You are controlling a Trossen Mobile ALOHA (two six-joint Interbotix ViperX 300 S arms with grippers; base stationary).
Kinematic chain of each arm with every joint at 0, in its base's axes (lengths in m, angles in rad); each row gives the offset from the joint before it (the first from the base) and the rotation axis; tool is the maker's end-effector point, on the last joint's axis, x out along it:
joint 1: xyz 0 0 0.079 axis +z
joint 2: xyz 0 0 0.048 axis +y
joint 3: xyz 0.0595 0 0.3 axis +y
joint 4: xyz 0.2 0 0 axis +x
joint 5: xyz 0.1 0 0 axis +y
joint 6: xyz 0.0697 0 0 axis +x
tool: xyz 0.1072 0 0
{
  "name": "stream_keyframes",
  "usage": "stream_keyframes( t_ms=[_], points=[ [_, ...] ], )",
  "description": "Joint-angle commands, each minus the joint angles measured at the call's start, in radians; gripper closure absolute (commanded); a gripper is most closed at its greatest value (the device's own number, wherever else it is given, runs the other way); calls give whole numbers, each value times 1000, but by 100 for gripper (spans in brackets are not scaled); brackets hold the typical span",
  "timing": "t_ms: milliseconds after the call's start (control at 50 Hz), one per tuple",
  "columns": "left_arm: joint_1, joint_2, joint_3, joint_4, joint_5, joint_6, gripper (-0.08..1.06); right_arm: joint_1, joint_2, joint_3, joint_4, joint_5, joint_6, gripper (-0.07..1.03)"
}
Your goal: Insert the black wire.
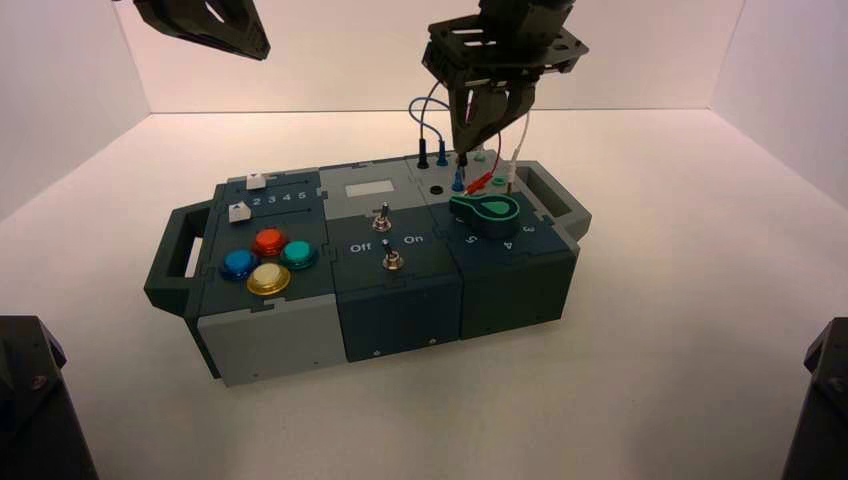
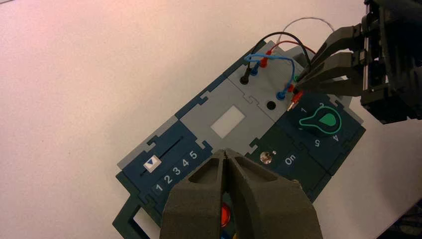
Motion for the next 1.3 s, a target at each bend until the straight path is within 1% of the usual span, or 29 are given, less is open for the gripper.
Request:
stream_keyframes(
  t_ms=[20, 500, 720, 1040, 1300],
  points=[
    [-2, 2, -20, 3, -12, 0, 101, -3, -35, -29, 0, -8, 0, 98],
    [3, 25, -21, 3, -14, 0, 101, 14, -23, -51, 14, -34, 0, 98],
    [3, 25, -20, 3, -14, 0, 101, 15, 8, -63, 17, -44, 2, 98],
    [8, 25, -20, 3, -14, 0, 101, 41, 49, -87, 26, -46, 2, 98],
    [8, 25, -20, 5, -14, 0, 101, 41, 67, -87, 25, -58, 0, 98]
  ],
)
